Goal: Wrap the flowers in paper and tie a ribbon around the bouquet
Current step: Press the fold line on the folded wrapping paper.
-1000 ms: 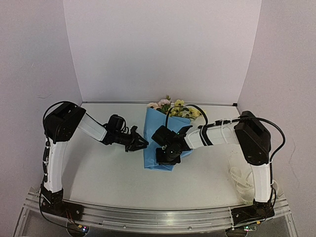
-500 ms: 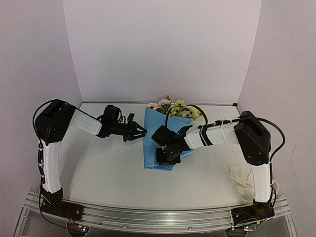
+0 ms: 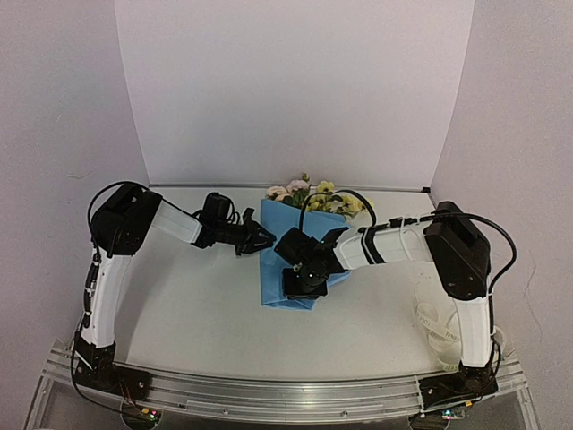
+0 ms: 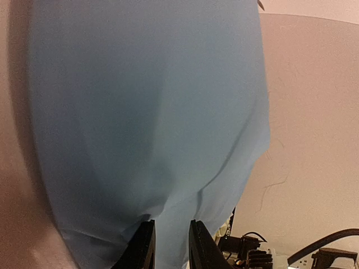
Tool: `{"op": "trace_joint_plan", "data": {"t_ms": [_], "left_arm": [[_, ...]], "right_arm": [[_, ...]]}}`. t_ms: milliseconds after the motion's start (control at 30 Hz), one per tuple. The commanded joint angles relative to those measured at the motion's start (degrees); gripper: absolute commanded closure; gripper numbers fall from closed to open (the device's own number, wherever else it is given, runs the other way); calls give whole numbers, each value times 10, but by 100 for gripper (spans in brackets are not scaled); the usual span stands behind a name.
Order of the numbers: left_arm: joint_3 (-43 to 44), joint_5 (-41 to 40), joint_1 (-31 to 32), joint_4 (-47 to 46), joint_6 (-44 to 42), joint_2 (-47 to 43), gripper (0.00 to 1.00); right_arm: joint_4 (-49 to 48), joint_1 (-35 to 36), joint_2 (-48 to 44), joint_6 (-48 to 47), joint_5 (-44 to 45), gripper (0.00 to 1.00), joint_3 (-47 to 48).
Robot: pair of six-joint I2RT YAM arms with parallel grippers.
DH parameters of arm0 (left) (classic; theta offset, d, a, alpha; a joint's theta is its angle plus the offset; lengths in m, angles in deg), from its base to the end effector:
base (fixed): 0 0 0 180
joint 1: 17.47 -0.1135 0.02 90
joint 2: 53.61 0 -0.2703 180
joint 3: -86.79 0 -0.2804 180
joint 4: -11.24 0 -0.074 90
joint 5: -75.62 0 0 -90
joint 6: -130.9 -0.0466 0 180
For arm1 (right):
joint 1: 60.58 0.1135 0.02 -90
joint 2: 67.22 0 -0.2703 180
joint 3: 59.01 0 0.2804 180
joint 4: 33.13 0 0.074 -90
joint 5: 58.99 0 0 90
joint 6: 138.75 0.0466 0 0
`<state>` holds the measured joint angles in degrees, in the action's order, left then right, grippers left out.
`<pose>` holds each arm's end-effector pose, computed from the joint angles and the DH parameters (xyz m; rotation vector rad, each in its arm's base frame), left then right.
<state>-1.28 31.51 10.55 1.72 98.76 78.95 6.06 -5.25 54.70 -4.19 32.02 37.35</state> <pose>0.4316 -0.2676 0.0750 -0.0629 2.4363 -1.6462 0.2665 0.3839 0.1129 -0.2580 2.7959 0.4654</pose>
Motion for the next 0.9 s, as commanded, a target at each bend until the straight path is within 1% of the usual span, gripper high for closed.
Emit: {"op": "trace_joint_plan", "data": {"t_ms": [0,133,267,333,467,533,733,867], "left_arm": [[-22,-40,-35,-17,24,-2,77],[-26,-45,-45,-19,28,2,77],[-13,-36,-46,-18,23,3,77],[-19,-33,-46,-28,18,-12,77],[-41,-28,-46,-53,1,-70,76],[-36,-16,-45,-61,-7,-82,76],[18,16,-34,-73,-6,-62,75],[97,39,-14,-36,-5,-12,76]], "right_arm": [[49,0,62,-2,-6,73,-26],[48,0,65,-2,-6,74,-26],[48,0,66,-3,-6,74,-26],[49,0,67,-3,-17,74,-25],[49,0,67,-3,-18,74,-25],[49,0,68,-3,-19,74,-24],[49,0,70,-2,-20,74,-23],[49,0,73,-2,-23,74,-22]]}}
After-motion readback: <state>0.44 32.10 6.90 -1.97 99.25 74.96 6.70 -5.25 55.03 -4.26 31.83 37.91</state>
